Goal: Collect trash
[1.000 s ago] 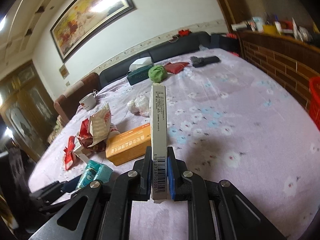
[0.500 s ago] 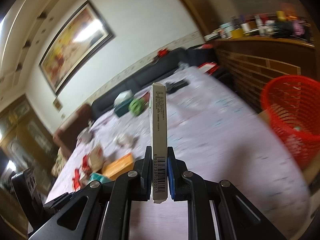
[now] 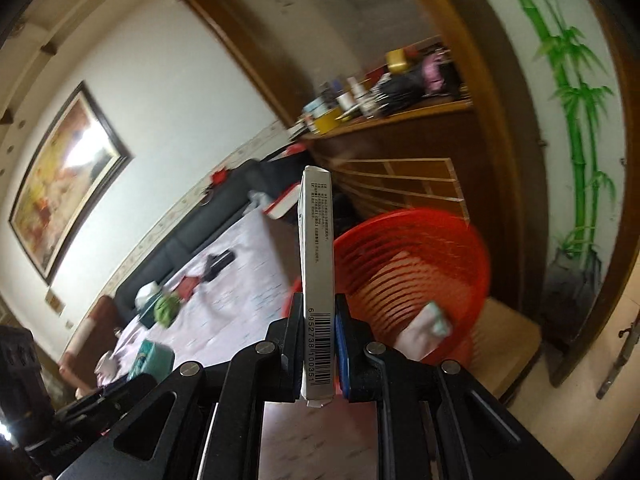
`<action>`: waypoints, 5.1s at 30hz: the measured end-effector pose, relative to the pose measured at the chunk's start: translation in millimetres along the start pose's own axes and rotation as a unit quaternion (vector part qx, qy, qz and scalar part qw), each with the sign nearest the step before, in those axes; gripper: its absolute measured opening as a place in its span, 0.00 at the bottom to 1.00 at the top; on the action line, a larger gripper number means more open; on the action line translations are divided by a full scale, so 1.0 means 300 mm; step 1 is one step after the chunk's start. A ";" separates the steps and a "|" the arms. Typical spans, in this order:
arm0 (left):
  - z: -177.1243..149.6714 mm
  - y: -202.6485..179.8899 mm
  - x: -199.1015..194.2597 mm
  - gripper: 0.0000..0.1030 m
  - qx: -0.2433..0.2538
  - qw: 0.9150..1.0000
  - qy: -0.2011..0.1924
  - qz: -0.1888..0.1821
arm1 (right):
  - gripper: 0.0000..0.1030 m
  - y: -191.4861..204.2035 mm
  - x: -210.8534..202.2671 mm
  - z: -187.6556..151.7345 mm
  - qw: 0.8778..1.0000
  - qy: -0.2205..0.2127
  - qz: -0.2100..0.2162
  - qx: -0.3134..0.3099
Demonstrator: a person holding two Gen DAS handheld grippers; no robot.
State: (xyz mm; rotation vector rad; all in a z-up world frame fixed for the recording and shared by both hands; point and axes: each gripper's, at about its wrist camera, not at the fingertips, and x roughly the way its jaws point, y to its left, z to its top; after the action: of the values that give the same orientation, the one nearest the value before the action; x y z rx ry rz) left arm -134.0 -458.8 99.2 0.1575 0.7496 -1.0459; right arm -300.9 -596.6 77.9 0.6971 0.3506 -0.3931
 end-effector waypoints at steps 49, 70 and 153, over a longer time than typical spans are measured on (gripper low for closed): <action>-0.441 0.613 -0.808 0.81 -0.119 0.971 -0.087 0.190 | 0.55 0.567 0.171 -0.365 0.973 0.114 0.111 -0.167; -0.752 1.160 -0.929 0.81 -0.334 0.899 -0.043 0.278 | 0.55 0.694 0.257 -0.511 0.957 0.174 0.132 -0.188; -0.634 0.826 -0.865 0.57 -0.196 0.951 -0.126 0.205 | 0.51 0.988 0.292 -0.815 0.874 0.249 0.174 -0.380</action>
State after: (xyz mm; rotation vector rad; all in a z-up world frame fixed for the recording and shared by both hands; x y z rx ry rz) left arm -94.3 -56.3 65.2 -0.1561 0.6423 -0.4959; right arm -132.2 -243.8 27.2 0.0567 0.7997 0.2878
